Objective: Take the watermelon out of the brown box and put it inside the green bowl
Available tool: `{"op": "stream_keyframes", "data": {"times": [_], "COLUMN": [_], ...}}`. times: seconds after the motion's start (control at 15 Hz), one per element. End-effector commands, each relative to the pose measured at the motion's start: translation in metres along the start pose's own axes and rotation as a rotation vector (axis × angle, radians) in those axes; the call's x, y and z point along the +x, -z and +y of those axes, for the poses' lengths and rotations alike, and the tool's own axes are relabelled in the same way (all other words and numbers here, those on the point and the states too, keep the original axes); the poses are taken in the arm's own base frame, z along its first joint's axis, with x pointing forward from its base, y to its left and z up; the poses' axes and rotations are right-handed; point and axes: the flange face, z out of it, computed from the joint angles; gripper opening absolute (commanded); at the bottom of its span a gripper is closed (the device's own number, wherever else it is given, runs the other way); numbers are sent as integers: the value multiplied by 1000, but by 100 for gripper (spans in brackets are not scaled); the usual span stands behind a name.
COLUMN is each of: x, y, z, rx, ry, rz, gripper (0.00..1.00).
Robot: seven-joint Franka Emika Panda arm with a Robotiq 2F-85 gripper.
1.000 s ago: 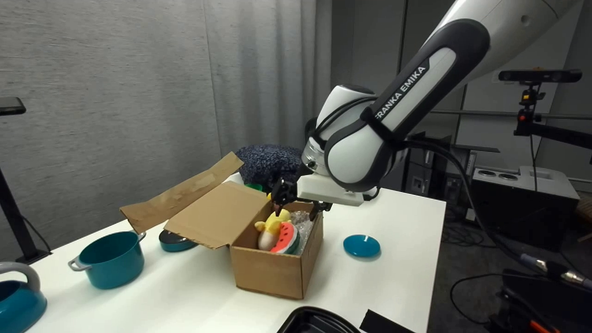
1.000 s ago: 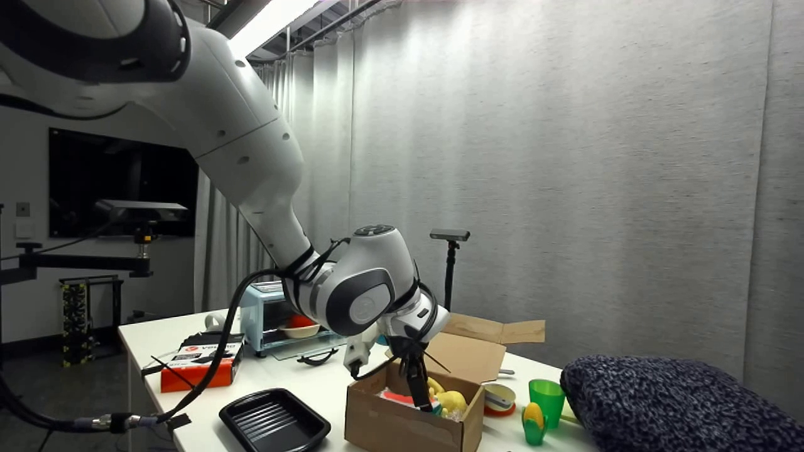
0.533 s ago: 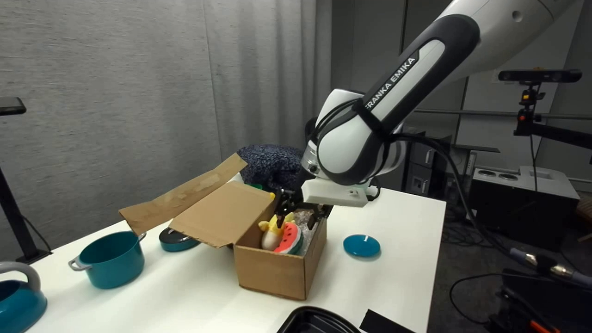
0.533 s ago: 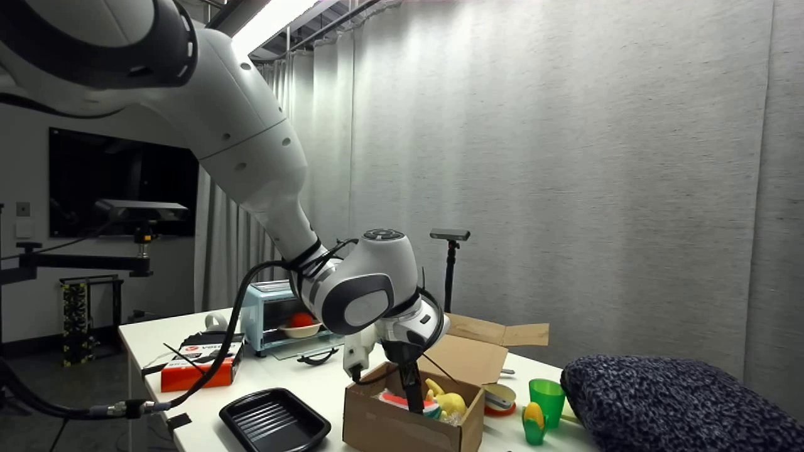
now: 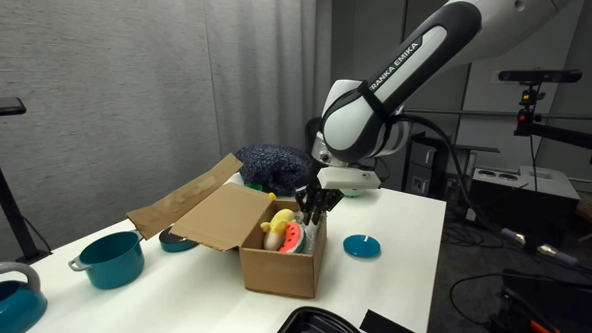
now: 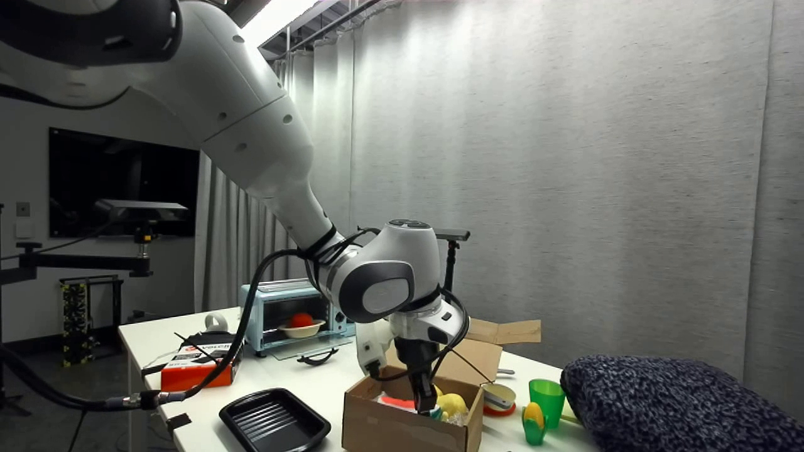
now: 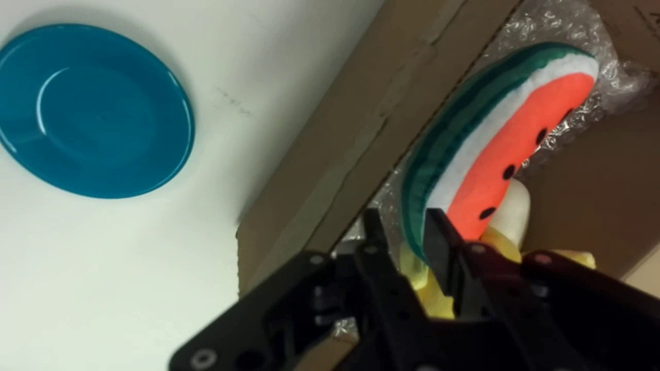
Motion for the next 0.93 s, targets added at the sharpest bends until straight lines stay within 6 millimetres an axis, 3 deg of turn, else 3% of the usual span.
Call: {"op": "stream_keyframes", "data": {"times": [0.0,0.07,0.2,0.53,0.87], "x": [4,4,4,-5,-15], "y": [18,21,23,2,-37], "z": [5,4,-3,-39,-60], "rx": [-8,-10,-29,7,0], "ry": [70,96,154,198,193], "rz": [6,14,10,15,5], "gripper": [48,48,61,99,100]}}
